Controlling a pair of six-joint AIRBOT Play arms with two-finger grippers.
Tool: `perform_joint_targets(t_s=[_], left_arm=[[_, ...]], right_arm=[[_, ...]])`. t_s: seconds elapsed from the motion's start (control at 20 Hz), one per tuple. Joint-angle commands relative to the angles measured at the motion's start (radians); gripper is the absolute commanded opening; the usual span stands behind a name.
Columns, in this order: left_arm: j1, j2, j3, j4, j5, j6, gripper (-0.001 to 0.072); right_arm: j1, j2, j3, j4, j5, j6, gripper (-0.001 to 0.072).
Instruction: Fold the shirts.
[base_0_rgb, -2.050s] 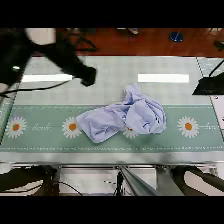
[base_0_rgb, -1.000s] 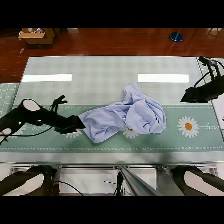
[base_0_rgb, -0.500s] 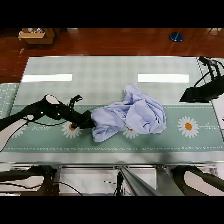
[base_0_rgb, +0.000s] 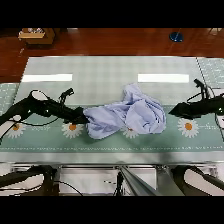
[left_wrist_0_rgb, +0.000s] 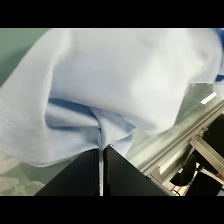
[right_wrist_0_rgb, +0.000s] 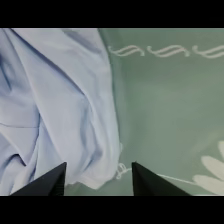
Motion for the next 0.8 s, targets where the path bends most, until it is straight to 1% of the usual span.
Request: perform_joint_targets(t_s=[0.0,0.15,0.2,0.25,0.3,0.35,0.4,0.45,0.55,0.65,0.75], left_arm=[[0.023,0.025,0.001,-0.007,-0.034,0.007,0.0023],[0.023,0.025,0.001,-0.008,-0.039,0.007,0.0023],[0.023,0.026,0.001,-0.009,-0.04,0.021,0.0023],[0.023,0.026,0.001,-0.016,-0.042,0.037,0.0023],[0.023,0.026,0.002,-0.026,-0.045,0.041,0.0023],[0.023,0.026,0.005,-0.031,-0.05,0.045,0.0023],[0.023,0.027,0.016,-0.03,-0.062,0.048,0.0023],[0.027,0.03,0.036,-0.03,-0.084,0.056,0.0023],[0.053,0.067,0.1,-0.03,-0.129,0.059,0.0022],[0.115,0.154,0.207,-0.03,-0.155,0.058,0.0022],[0.195,0.256,0.341,-0.031,-0.177,0.054,0.0022]], right_arm=[[-0.014,0.0,-0.169,0.183,-0.156,-0.07,0.048],[0.0,-0.039,-0.23,0.2,-0.23,-0.066,0.0475],[0.024,-0.065,-0.232,0.2,-0.247,-0.056,0.045],[0.056,-0.095,-0.232,0.208,-0.27,-0.047,0.0394],[0.09,-0.119,-0.232,0.226,-0.289,-0.047,0.0242],[0.122,-0.136,-0.231,0.248,-0.307,-0.047,0.0047],[0.14,-0.136,-0.227,0.274,-0.309,-0.051,0.0019],[0.143,-0.123,-0.213,0.298,-0.28,-0.08,0.0019],[0.122,-0.061,-0.153,0.303,-0.17,-0.129,0.0019],[0.065,0.065,-0.046,0.307,-0.061,-0.124,0.0019],[0.01,0.221,0.078,0.311,-0.031,-0.094,0.0019]])
